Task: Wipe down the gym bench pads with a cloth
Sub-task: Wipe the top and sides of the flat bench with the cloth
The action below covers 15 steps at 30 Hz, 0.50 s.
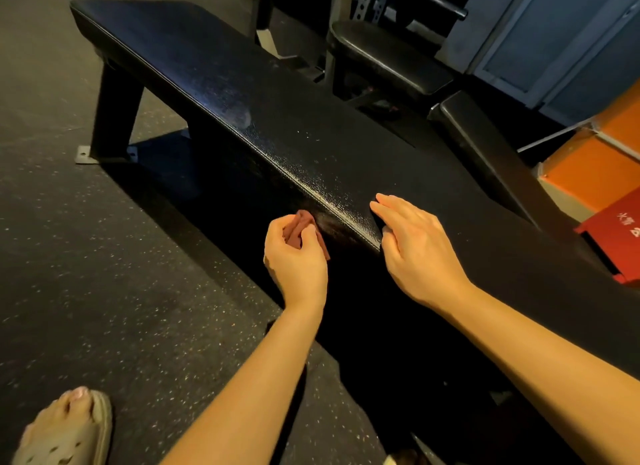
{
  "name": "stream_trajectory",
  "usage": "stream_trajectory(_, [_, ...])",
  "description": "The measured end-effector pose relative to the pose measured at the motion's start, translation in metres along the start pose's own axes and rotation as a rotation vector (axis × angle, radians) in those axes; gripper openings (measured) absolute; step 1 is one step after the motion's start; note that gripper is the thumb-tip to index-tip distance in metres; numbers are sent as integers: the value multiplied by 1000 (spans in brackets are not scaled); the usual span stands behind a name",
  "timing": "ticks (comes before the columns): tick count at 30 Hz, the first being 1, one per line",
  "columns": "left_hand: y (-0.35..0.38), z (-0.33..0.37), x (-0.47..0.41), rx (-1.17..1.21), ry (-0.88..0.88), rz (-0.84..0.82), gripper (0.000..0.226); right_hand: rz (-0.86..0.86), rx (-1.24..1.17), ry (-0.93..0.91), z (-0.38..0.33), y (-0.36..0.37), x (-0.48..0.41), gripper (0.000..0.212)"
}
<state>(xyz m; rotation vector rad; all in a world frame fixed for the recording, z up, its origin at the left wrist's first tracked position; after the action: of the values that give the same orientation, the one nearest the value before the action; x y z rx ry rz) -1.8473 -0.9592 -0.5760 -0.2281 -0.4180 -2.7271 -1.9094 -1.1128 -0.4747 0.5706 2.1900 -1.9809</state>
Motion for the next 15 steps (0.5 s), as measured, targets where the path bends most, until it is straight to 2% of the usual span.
stream_trajectory(5, [2,16,74,45,123,-237,24,14,-11,15,0,-2,0,55])
stream_trajectory(7, [2,22,54,11,175,-152,26,3,-19,10,1,-1,0,53])
stream_trajectory(9, [0,18,15,-2,107,-27,20,3,-12,4,2,0,-1,49])
stream_trajectory(10, [0,14,7,-16,95,-16,18,3,-2,4,2,1,0,49])
stream_trajectory(12, [-1,18,30,-26,172,-95,18,9,0,4,1,1,2,51])
stream_trajectory(14, [2,29,68,-37,262,-246,18,22,-13,19,2,0,1,53])
stream_trajectory(15, [2,35,71,-31,257,-228,17,23,-15,14,2,0,0,53])
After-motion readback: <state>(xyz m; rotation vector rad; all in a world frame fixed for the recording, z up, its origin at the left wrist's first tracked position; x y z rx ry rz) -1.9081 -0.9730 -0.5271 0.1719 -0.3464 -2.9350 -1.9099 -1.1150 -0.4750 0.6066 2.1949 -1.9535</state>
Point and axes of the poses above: each hand's wrist, its own x-axis away from the middle knuckle, its own y-axis out of the palm, z = x × y, the point moved 7 cm from there along -x, towards the middle knuckle, and after that the axes turned 10 degrees about z, right-handed, at the moved point
